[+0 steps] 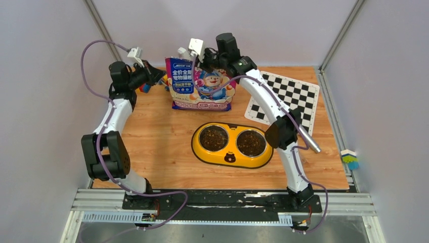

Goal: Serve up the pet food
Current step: Close the pet food bag at the center of the board.

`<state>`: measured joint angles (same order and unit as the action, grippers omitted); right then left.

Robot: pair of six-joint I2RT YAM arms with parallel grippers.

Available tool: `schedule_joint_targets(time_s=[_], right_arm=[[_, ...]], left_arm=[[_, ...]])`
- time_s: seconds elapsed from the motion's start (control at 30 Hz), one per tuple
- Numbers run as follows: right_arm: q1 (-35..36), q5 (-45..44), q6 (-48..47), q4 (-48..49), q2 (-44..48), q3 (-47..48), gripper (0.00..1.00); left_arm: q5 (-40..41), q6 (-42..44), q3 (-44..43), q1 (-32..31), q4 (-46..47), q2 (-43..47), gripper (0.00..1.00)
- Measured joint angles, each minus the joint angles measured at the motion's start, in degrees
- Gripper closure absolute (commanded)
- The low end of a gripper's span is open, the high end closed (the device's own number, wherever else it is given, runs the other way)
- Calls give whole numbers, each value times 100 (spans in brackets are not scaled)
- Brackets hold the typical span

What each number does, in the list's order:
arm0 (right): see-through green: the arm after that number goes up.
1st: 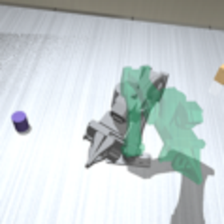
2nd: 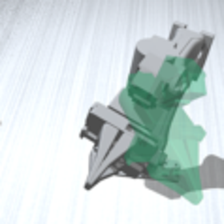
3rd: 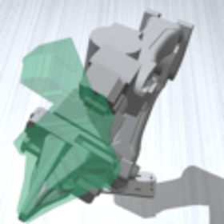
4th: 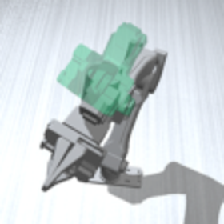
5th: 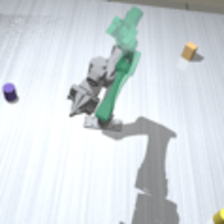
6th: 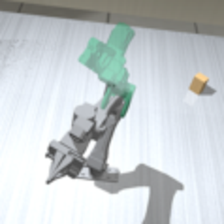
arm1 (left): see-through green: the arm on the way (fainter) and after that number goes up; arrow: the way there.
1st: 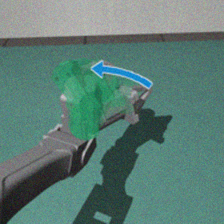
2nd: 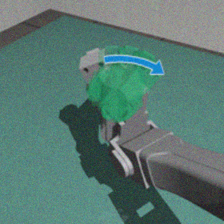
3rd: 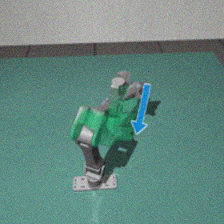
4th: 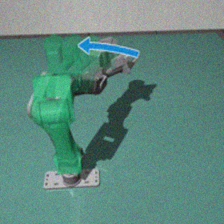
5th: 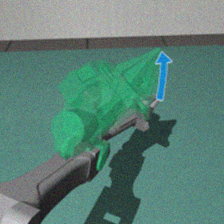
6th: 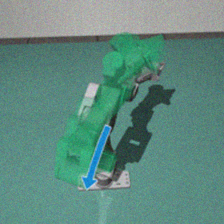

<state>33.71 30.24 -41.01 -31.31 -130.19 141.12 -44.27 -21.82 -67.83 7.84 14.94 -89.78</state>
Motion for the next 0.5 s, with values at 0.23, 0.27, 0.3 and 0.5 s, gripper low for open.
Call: schedule_joint_targets(time_s=[0.23, 0.27, 0.3, 0.5], right_arm=[[-142, 72, 302, -229, -101, 295, 100], [-151, 98, 323, -160, -101, 238, 100], [-153, 138, 343, -94, -98, 188, 100], [-168, 411, 496, 107, -98, 66, 100]], left_arm=[[210, 160, -400, 66, -417, 138, 85], [221, 162, -431, 94, -420, 177, 69], [199, 164, -446, 138, -413, 208, 51], [-791, 48, -796, 520, -251, 214, 5]])
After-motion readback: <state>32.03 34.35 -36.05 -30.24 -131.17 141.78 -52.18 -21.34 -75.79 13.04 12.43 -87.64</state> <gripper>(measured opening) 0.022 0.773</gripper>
